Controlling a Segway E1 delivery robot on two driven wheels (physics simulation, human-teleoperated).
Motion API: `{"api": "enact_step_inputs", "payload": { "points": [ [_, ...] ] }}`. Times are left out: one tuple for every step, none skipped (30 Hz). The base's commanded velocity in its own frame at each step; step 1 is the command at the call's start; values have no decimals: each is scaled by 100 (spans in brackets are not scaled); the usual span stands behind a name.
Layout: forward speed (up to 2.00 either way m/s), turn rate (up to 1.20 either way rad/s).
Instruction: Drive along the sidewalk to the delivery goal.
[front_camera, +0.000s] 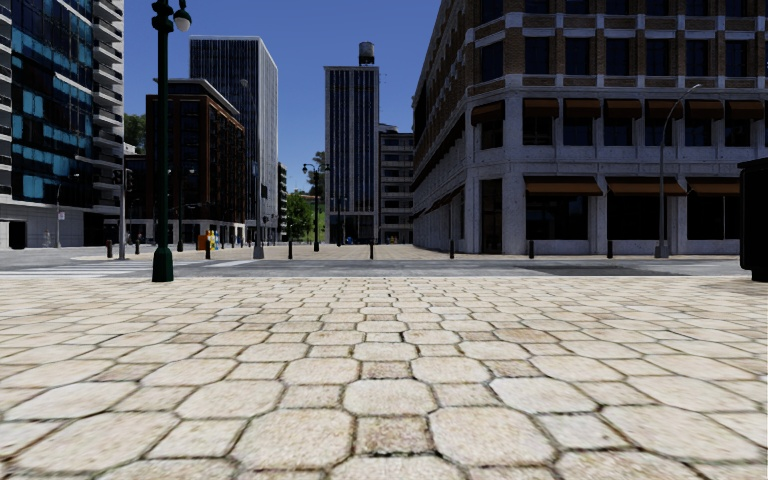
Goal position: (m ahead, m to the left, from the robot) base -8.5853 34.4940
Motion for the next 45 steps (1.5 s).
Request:
{"api": "enact_step_inputs", "payload": {
  "points": [
    [0,0],
    [0,0],
    [0,0],
    [0,0],
    [0,0],
    [0,0],
    [0,0],
    [0,0],
    [0,0],
    [0,0],
    [0,0],
    [0,0],
    [0,0],
    [0,0],
    [0,0],
    [0,0],
    [0,0],
    [0,0],
    [0,0],
    [0,0],
    [0,0],
    [0,0],
    [0,0],
    [0,0],
    [0,0],
    [0,0],
    [0,0],
    [0,0],
    [0,0],
    [0,0],
    [21,0],
    [31,0],
    [34,0],
    [34,0],
    [23,0],
    [0,0],
    [0,0],
    [0,0],
    [8,0],
    [13,0],
    [16,0],
    [16,0],
    [28,0],
    [53,0],
    [87,0]
  ]
}}
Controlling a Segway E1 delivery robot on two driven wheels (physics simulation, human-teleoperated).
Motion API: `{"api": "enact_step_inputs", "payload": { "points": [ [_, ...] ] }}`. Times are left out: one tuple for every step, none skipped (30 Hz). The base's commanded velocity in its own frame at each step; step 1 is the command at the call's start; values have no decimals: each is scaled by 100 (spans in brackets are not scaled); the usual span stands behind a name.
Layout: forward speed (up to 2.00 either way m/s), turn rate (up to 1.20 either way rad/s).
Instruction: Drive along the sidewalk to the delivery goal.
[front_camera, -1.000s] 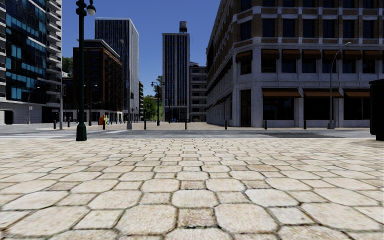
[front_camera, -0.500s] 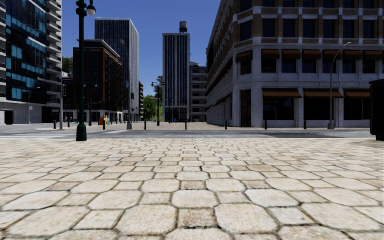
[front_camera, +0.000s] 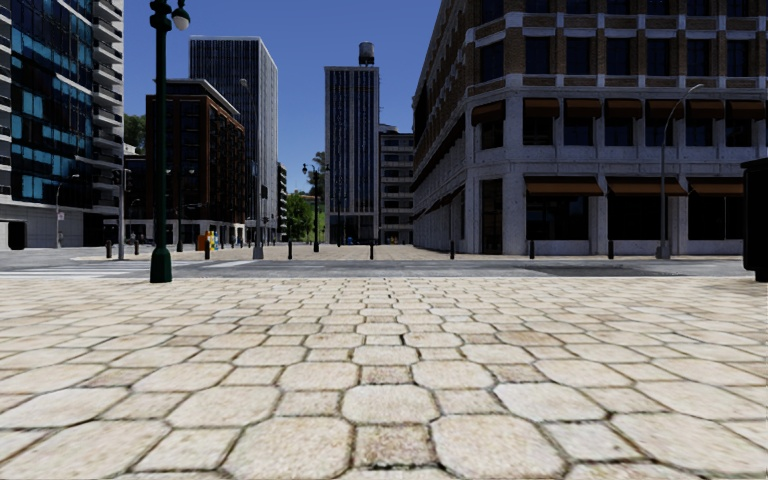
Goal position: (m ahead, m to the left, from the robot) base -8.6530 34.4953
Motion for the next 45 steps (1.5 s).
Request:
{"api": "enact_step_inputs", "payload": {
  "points": [
    [87,0],
    [107,0],
    [114,0],
    [115,0],
    [115,0],
    [116,8],
    [116,19],
    [116,24],
    [116,24],
    [116,34],
    [115,41],
    [115,47],
    [115,47],
    [115,53],
    [113,56],
    [113,56],
    [112,60],
    [112,62],
    [112,63],
    [112,63],
    [112,63],
    [112,63],
    [112,63],
    [112,63],
    [112,63],
    [111,63],
    [111,63],
    [111,63],
    [111,63],
    [111,63],
    [111,63],
    [111,63],
    [111,63],
    [111,63],
    [111,63],
    [111,63],
    [111,64],
    [111,68],
    [111,68],
    [111,70],
    [111,72],
    [111,74],
    [111,74],
    [111,76],
    [111,76]
  ]
}}
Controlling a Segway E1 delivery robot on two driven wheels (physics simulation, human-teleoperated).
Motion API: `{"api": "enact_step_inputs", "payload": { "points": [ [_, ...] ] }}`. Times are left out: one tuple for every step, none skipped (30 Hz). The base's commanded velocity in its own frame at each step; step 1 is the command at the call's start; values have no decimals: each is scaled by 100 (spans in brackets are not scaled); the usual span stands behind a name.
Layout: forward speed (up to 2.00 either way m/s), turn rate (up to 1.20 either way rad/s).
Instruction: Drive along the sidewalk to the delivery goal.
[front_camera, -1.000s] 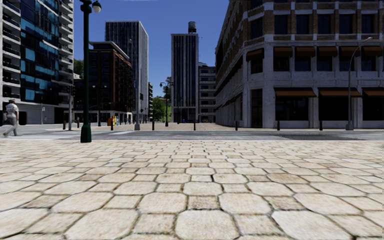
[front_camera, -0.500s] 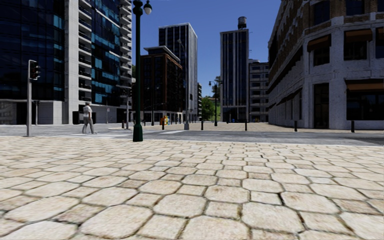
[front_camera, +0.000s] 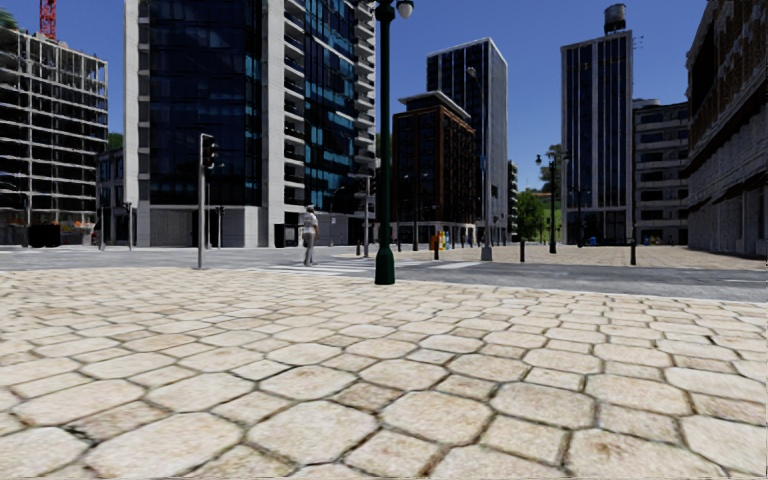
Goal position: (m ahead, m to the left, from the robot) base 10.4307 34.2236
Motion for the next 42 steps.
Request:
{"api": "enact_step_inputs", "payload": {
  "points": [
    [111,78],
    [111,78],
    [111,81],
    [111,83],
    [111,84],
    [111,84],
    [111,85],
    [112,85],
    [112,86],
    [112,86],
    [112,86],
    [114,86],
    [114,86],
    [114,86],
    [114,86],
    [115,86],
    [115,86],
    [115,86],
    [115,86],
    [115,86],
    [115,86],
    [115,86],
    [115,86],
    [115,86],
    [115,86],
    [115,86],
    [115,86],
    [115,86],
    [115,86],
    [115,86],
    [115,86],
    [115,86],
    [115,86],
    [115,86],
    [115,82],
    [115,33],
    [115,33],
    [115,8],
    [115,0],
    [114,0],
    [114,0],
    [114,0]
  ]
}}
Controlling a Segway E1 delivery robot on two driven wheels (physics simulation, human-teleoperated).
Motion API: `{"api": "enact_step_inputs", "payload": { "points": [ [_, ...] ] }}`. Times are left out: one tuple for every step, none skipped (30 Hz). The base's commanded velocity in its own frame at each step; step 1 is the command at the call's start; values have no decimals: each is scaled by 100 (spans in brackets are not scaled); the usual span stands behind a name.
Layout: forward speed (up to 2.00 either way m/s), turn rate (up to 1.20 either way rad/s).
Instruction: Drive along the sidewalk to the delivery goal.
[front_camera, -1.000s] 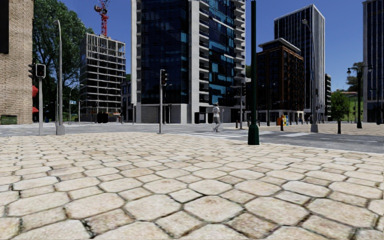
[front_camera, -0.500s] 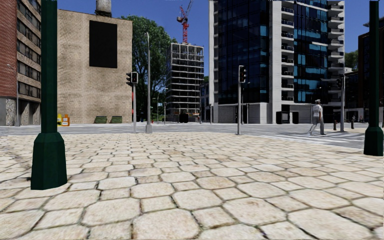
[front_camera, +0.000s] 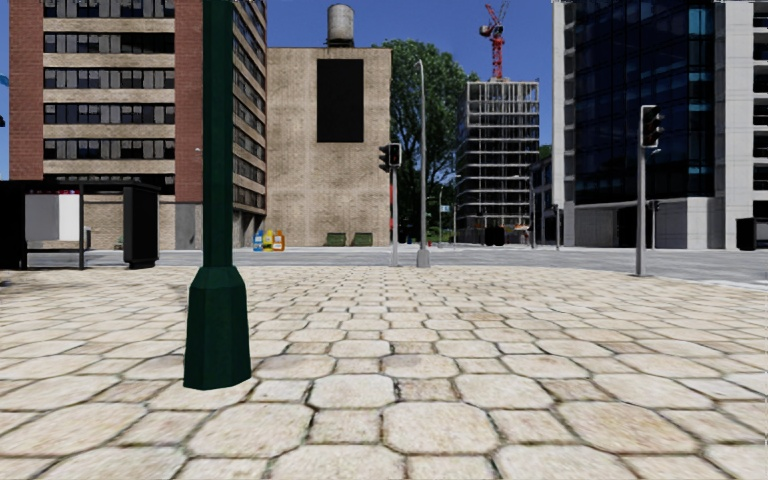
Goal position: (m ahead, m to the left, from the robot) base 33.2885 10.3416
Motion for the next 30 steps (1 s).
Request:
{"api": "enact_step_inputs", "payload": {
  "points": [
    [114,0],
    [114,0],
    [114,0],
    [114,0],
    [115,0],
    [115,0],
    [115,0],
    [115,0],
    [115,0],
    [115,0],
    [114,-10],
    [114,-24],
    [114,-35],
    [114,-35],
    [114,-40],
    [114,-41],
    [114,-41],
    [114,-41],
    [114,-39],
    [115,-26],
    [116,-17],
    [116,-17],
    [116,-15],
    [117,-14],
    [117,-14],
    [117,-14],
    [121,-7],
    [129,0],
    [129,0],
    [138,0]
  ]
}}
